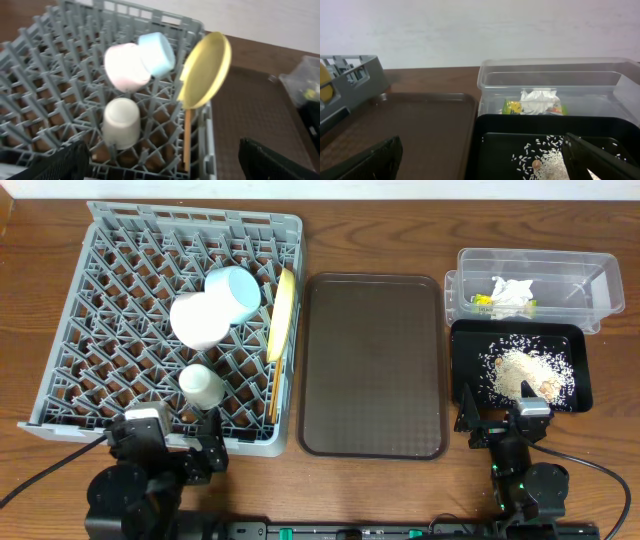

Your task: Sort waste into correct bins and load items into the dishwasher

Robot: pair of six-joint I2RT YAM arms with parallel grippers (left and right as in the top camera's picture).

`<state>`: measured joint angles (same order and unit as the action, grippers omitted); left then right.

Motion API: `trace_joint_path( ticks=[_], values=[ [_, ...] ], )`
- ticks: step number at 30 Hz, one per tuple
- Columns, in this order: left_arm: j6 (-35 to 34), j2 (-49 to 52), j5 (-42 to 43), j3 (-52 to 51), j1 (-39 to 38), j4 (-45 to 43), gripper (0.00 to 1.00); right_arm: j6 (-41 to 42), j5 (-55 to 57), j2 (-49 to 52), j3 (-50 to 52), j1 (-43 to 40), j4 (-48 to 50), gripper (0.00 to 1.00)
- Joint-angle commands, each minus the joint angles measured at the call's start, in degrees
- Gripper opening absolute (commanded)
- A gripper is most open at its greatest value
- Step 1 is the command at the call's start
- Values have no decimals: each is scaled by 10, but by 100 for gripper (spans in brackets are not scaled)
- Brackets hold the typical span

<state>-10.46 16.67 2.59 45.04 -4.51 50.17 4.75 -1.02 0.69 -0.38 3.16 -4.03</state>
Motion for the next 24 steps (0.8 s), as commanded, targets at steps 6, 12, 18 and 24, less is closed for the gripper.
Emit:
trace_joint_path(
  ticks=[6, 12, 18, 24],
  values=[
    [6, -95, -1, -132, 41, -49, 96, -6, 7, -3, 1, 3, -3, 99],
    [5, -166, -1, -258, 51, -167, 95, -6, 7, -3, 1, 3, -3, 99],
    [10, -166, -1, -347, 51, -332, 95, -6, 7, -3, 1, 3, -3, 99],
    [42, -166, 0, -433, 51, -502, 95, -6, 7, -3, 1, 3, -2, 99]
  ],
)
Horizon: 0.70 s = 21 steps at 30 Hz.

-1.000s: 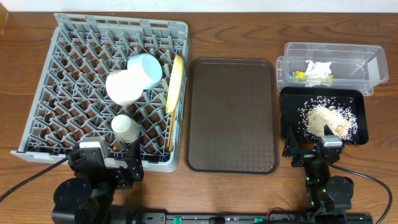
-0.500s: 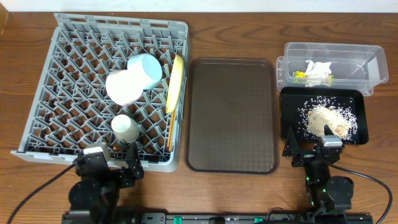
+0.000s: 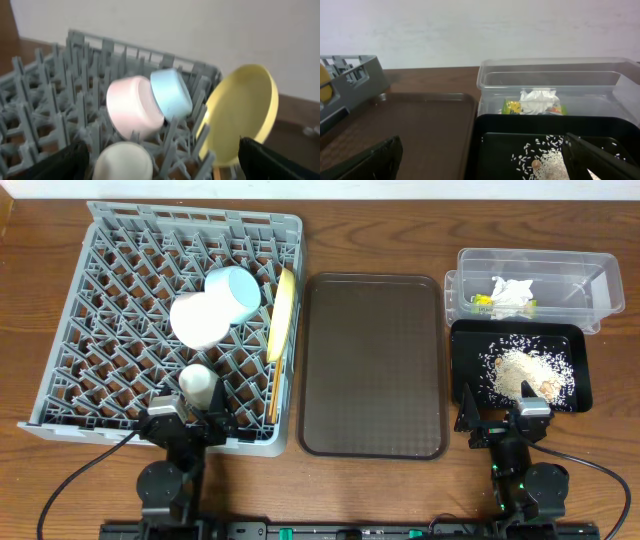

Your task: Sort waste into correct bins and load items into the dishwasher

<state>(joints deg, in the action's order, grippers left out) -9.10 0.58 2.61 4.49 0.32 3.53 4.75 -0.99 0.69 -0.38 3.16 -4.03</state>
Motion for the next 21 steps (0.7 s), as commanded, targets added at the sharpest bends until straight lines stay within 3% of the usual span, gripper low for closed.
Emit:
trace_joint_path(
  ticks=[1, 6, 9, 21],
  values=[
    [37, -5, -1, -40, 3, -58, 95, -6, 7, -3, 1, 3, -3, 99],
    [96, -5, 14, -43, 3, -43, 96, -6, 7, -3, 1, 3, -3, 99],
    [83, -5, 14, -43, 2, 6, 96, -6, 7, -3, 1, 3, -3, 99],
    [69, -3, 14, -43, 3, 2, 96, -6, 7, -3, 1, 3, -3, 99]
  ],
)
